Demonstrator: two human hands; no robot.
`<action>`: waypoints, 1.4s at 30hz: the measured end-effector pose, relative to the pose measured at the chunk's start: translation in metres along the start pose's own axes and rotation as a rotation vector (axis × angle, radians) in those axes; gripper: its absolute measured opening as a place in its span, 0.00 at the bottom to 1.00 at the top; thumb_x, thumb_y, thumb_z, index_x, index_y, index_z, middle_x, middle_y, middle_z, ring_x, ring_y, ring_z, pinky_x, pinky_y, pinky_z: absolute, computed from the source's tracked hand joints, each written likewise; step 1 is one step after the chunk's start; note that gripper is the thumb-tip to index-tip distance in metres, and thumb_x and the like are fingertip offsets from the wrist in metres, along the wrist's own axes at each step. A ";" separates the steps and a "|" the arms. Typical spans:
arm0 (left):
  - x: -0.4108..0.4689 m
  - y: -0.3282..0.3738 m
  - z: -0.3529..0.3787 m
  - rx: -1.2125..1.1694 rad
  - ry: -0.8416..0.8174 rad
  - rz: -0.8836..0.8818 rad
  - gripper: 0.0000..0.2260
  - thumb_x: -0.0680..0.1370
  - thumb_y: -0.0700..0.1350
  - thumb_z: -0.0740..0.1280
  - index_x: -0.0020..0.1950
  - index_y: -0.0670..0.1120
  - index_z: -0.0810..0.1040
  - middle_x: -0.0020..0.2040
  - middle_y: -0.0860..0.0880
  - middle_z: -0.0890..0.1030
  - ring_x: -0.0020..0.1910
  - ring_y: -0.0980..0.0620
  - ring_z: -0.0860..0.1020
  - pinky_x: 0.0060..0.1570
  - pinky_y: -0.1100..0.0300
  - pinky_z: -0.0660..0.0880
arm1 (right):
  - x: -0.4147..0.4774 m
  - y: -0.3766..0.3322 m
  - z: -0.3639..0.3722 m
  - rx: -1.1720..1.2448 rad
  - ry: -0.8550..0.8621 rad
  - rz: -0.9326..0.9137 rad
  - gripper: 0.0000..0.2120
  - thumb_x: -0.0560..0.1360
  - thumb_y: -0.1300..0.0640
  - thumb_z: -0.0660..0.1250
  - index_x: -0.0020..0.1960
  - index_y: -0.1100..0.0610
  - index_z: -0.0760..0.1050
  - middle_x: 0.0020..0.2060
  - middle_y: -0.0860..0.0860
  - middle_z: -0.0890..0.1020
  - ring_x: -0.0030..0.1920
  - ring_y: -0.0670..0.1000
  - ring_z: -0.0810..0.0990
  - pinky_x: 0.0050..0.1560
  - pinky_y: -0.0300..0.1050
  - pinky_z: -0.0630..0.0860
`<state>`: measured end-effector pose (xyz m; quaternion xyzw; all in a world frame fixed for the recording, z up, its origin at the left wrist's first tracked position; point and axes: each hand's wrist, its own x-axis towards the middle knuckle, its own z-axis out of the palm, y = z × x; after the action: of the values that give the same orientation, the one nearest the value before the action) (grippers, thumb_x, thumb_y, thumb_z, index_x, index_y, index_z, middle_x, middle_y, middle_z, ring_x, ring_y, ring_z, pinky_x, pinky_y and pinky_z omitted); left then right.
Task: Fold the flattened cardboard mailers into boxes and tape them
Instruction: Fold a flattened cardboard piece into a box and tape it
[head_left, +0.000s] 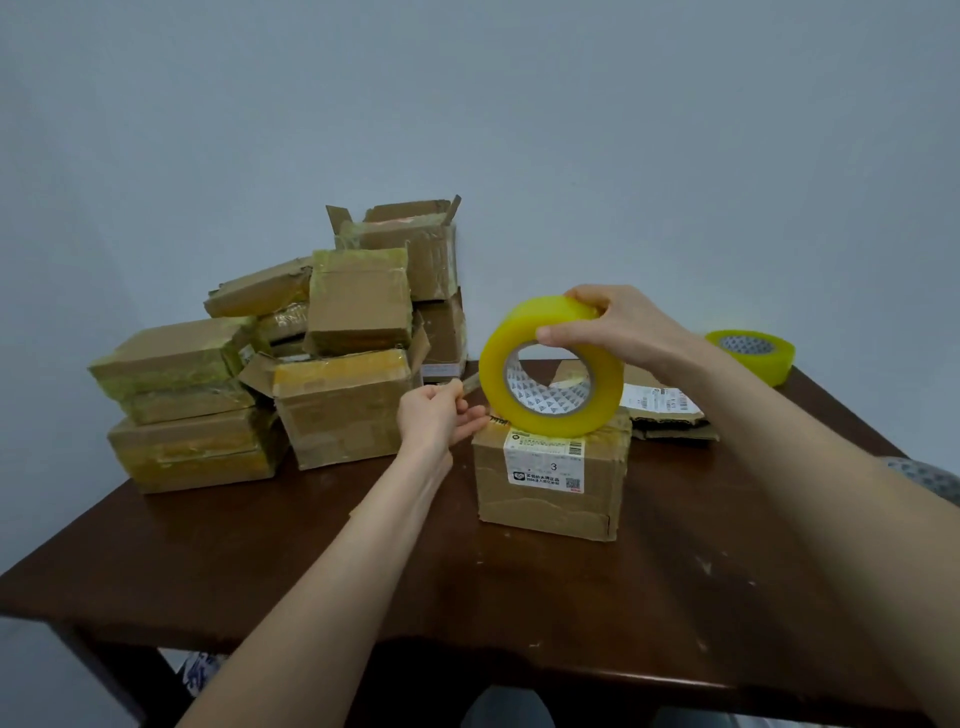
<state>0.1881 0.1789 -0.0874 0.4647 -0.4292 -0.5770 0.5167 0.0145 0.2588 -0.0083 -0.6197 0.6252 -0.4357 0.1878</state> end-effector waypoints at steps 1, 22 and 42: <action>0.002 -0.003 -0.003 0.040 0.017 0.008 0.10 0.80 0.40 0.63 0.39 0.41 0.73 0.32 0.47 0.72 0.30 0.52 0.77 0.25 0.62 0.78 | 0.003 -0.004 0.001 -0.038 0.004 -0.008 0.19 0.67 0.44 0.76 0.53 0.52 0.78 0.48 0.50 0.81 0.49 0.50 0.79 0.49 0.47 0.75; -0.002 -0.042 -0.026 0.995 -0.189 0.061 0.26 0.79 0.55 0.62 0.72 0.42 0.64 0.53 0.45 0.78 0.39 0.51 0.77 0.32 0.60 0.75 | 0.001 -0.018 0.004 -0.302 0.008 -0.035 0.25 0.66 0.43 0.76 0.59 0.49 0.76 0.54 0.48 0.77 0.54 0.50 0.75 0.50 0.45 0.71; -0.018 -0.031 -0.010 1.193 -0.519 0.612 0.33 0.78 0.62 0.58 0.78 0.50 0.52 0.78 0.53 0.55 0.75 0.50 0.59 0.70 0.48 0.63 | -0.029 0.015 -0.039 0.049 0.110 0.109 0.13 0.68 0.46 0.75 0.47 0.52 0.79 0.37 0.48 0.79 0.38 0.47 0.78 0.41 0.43 0.73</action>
<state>0.1924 0.1996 -0.1180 0.3744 -0.8915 -0.1651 0.1946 -0.0202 0.2959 -0.0071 -0.5552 0.6565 -0.4734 0.1916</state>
